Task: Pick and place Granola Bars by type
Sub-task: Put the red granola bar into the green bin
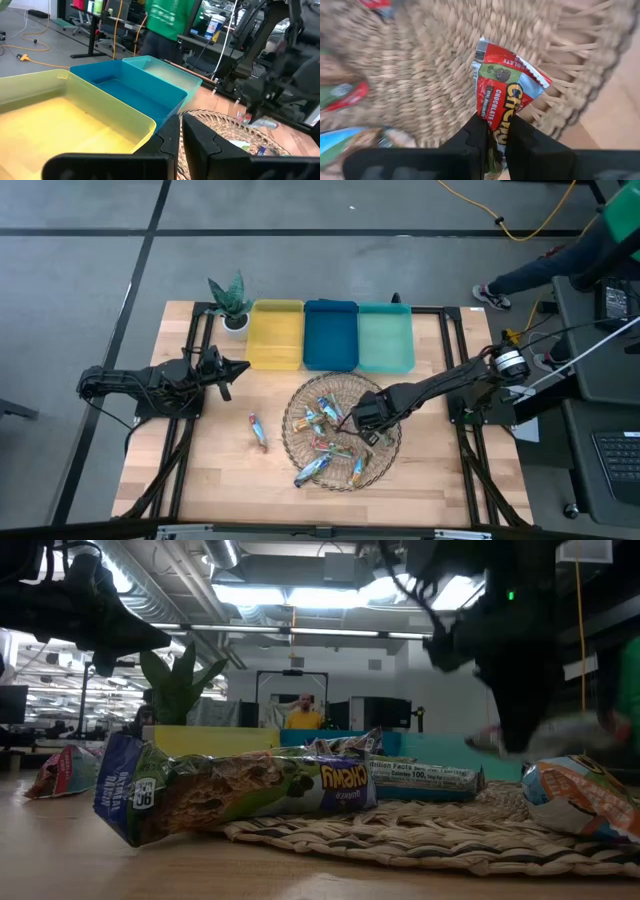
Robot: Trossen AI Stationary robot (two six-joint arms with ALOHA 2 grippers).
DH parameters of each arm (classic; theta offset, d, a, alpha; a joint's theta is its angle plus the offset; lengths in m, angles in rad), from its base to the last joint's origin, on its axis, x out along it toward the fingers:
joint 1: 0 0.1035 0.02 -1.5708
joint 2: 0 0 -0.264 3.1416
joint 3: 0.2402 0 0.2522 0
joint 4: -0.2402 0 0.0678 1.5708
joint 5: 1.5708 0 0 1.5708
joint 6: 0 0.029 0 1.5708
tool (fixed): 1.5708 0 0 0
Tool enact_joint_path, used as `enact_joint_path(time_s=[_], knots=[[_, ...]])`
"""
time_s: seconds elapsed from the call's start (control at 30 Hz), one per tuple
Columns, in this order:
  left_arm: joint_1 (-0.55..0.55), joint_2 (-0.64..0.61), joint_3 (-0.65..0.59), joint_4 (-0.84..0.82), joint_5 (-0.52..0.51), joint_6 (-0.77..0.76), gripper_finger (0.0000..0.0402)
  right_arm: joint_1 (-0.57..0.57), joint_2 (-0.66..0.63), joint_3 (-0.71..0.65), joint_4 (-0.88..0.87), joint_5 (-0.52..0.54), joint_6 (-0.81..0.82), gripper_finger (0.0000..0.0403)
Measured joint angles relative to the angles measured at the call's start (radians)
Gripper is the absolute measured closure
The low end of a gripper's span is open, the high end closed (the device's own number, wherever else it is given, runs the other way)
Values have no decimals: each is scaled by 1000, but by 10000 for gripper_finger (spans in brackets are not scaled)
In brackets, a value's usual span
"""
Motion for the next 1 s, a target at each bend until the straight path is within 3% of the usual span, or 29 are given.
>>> enact_joint_path(time_s=[0.43,0.73,1.0], knots=[[0,0,0,-2,-1,0,386,-1,-233,182,-164,179,-15,355],[0,0,0,-2,0,0,386,-1,-368,291,-171,374,-114,356],[0,0,0,-2,0,0,386,-28,-428,336,-173,399,-207,356]])
